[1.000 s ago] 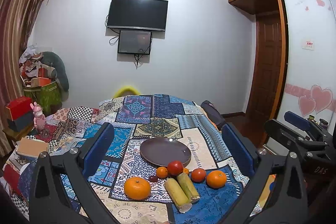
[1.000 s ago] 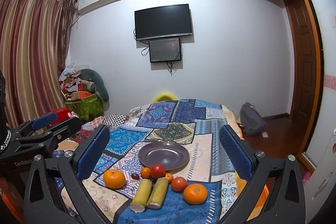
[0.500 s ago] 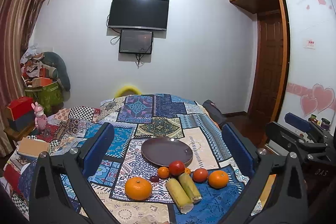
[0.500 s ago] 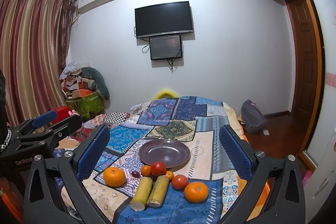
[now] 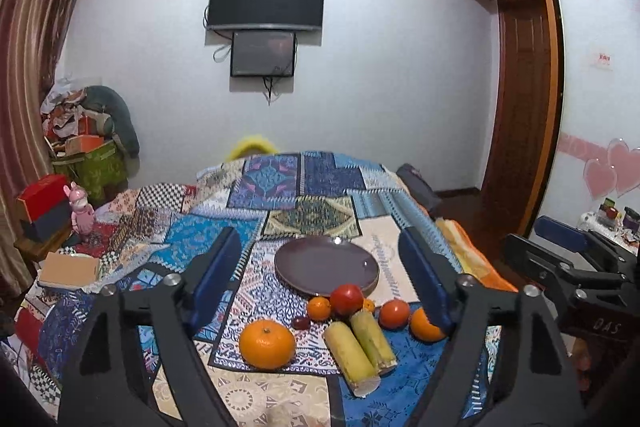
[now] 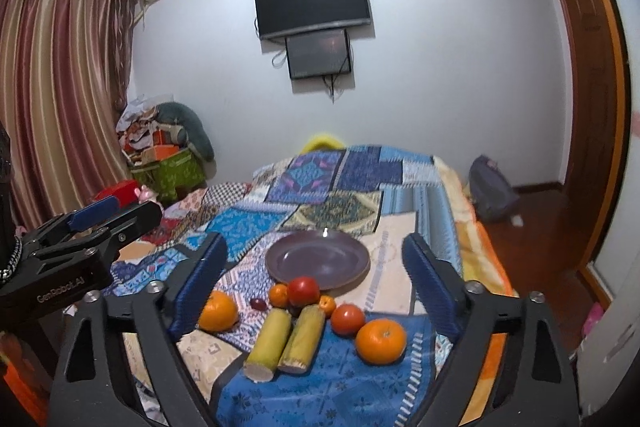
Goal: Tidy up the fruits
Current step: 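Lower the left tool onto one yellow corn cob and grasp it while the right tool grasps the other cob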
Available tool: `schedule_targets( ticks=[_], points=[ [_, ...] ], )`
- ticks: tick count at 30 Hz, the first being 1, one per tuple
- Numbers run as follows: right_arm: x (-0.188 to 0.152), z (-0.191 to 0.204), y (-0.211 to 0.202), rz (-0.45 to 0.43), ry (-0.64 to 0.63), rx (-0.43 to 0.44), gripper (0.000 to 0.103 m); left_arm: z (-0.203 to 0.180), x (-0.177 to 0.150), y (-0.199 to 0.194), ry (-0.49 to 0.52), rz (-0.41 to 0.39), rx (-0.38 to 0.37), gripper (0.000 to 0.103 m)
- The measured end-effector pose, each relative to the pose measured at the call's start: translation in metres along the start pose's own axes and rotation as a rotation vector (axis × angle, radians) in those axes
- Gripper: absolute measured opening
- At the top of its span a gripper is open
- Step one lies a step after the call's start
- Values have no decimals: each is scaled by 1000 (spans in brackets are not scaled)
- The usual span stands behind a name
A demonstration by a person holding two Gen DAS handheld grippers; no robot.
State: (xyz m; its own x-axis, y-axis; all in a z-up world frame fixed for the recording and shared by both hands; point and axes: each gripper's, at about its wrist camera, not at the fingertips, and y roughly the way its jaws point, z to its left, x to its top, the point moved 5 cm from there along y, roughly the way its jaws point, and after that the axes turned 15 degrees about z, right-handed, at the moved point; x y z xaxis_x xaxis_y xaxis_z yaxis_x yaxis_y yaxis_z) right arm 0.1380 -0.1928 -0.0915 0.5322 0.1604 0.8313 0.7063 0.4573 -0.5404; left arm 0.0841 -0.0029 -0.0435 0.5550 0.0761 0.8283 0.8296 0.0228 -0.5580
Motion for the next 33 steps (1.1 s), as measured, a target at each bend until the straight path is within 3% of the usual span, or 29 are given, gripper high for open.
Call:
schedule_targets(
  ticks=[8,12,20,30,33],
  points=[
    [-16,-8,26,112,-2,13,64,-3,-12,37,16,116,-16,59],
    [-25,-11,47,194,1,52,52,-6,-23,62,29,214,-30,53],
    [-47,-8,93,359,-4,103,41,-7,-53,110,28,403,-73,41],
    [-65,-5,143,508,-10,160,24,-2,-70,137,13,490,-87,41],
    [-71,-5,158,553,-2,165,24,0,-73,142,9,499,-84,41]
  ],
)
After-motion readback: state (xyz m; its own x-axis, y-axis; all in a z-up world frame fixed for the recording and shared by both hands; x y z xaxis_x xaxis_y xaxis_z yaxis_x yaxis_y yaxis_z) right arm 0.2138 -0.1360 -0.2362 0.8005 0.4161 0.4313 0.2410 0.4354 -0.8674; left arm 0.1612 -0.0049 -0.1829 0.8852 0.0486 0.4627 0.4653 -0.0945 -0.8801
